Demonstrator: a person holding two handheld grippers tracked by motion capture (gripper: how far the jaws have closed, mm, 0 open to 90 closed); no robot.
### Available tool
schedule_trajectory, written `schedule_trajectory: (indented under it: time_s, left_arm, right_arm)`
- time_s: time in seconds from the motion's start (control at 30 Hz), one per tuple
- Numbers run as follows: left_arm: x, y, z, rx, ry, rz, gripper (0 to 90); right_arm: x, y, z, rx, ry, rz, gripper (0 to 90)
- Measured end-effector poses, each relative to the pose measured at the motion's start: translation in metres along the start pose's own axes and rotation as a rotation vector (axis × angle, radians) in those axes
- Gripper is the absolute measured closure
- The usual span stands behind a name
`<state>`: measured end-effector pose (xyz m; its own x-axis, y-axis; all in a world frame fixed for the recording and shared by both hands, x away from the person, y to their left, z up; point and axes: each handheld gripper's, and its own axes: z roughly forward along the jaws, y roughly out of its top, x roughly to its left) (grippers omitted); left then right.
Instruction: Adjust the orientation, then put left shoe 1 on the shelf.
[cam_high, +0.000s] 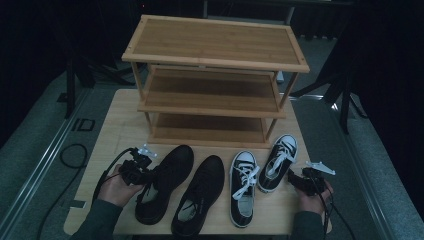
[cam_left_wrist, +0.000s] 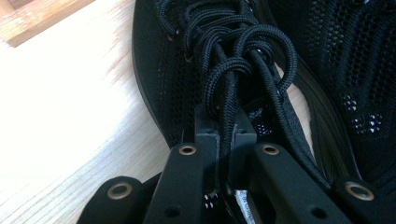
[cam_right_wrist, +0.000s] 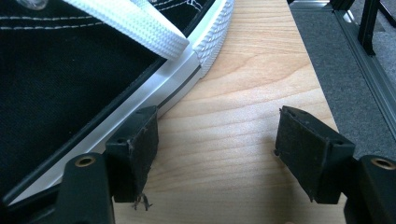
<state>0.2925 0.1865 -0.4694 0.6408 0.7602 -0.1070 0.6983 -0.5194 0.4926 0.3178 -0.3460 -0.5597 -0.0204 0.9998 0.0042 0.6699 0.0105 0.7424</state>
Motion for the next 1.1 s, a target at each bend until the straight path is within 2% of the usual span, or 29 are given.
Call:
schedule_trajectory:
  time_s: [0.17, 0.5, 1.1]
  left_arm:
    - [0.000, -0.001, -0.001, -0.016, 0.012, -0.015, 86.6]
    - [0.006, -0.002, -0.001, -0.043, -0.011, -0.055, 86.7]
    - [0.010, 0.006, -0.007, -0.078, 0.015, -0.063, 86.8]
  right_arm:
    - [0.000, 0.000, 0.000, 0.000, -0.001, 0.000, 29.6]
    - [0.000, 0.000, 0.000, 0.000, -0.001, 0.000, 29.6]
    - [0.000, 0.000, 0.000, 0.000, -0.002, 0.000, 29.6]
